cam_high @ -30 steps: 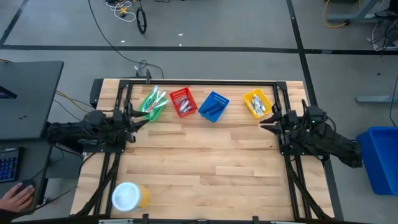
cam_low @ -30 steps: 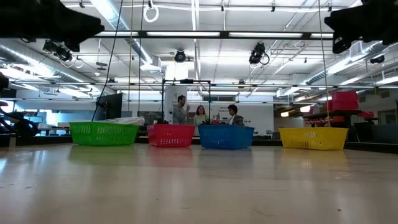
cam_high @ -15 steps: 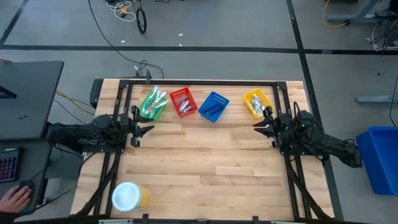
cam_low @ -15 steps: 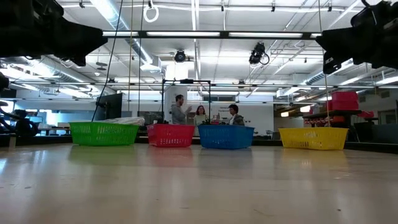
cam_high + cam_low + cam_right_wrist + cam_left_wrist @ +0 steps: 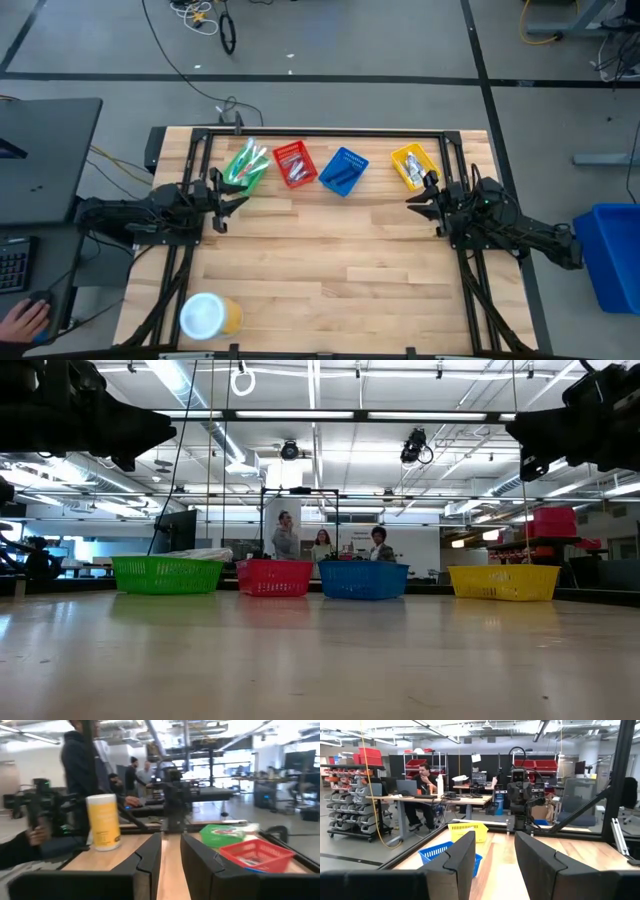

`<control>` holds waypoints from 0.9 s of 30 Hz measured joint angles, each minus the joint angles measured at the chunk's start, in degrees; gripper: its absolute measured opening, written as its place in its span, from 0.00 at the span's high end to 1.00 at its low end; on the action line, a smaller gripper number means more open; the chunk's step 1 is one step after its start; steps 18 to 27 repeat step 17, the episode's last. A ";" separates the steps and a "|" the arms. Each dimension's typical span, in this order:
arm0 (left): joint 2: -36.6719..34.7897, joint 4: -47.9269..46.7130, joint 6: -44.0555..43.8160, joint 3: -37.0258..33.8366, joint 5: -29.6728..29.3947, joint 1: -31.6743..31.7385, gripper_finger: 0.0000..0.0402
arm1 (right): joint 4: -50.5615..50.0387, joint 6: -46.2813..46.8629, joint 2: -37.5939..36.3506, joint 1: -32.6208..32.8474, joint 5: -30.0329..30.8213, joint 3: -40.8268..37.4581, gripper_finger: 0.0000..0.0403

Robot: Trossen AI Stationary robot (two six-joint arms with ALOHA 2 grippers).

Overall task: Pick & Place Travel size toiletries
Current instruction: Return to Home Position

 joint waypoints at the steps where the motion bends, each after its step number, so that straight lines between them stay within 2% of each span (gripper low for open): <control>1: 0.00 0.00 0.26 0.00 -0.07 0.00 0.64 | -0.03 0.17 0.00 -0.02 1.00 0.00 0.80; 5: 0.00 0.02 0.10 -0.02 -0.11 0.00 0.64 | -2.56 0.80 0.02 0.71 5.84 0.00 0.80; 9: 0.00 0.02 -0.09 -0.02 -0.11 0.00 0.64 | -4.75 1.30 0.02 2.93 15.89 0.00 0.80; 14: 0.02 0.02 0.19 -0.02 -0.11 0.00 0.64 | -6.03 0.33 0.04 6.23 20.03 0.00 0.80; 17: 0.01 0.02 0.22 -0.04 -0.11 0.00 0.64 | -6.81 0.22 0.04 7.73 24.54 0.00 0.80; 27: 0.01 0.02 0.22 -0.04 -0.11 0.00 0.64 | -6.81 0.22 0.04 7.73 24.54 0.00 0.80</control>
